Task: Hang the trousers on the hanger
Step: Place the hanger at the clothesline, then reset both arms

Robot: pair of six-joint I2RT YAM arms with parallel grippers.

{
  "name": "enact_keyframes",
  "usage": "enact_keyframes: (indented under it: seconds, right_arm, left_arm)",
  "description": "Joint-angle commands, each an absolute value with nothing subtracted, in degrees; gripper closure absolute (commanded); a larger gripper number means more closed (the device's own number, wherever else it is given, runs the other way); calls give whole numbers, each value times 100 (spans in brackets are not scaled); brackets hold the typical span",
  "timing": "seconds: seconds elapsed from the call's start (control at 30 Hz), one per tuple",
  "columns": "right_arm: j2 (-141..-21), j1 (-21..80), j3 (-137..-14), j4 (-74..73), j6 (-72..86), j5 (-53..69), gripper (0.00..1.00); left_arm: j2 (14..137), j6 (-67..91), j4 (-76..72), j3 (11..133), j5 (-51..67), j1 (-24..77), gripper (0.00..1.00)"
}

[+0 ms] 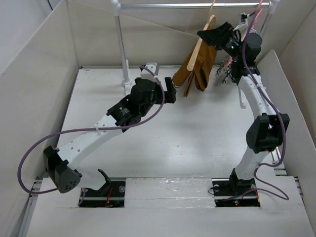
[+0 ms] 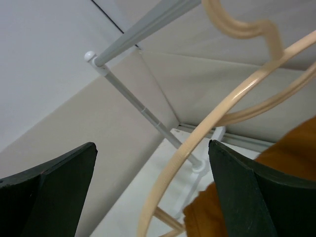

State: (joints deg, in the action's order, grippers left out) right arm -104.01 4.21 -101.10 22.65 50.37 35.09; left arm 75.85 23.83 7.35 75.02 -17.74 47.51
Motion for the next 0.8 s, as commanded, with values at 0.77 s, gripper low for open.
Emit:
enact_keyframes:
  seconds: [0.77]
  right_arm:
    - [-4422,62,-4582,-2328,80,730,0]
  left_arm:
    - [6566,3101,836,5195,526,2725,1]
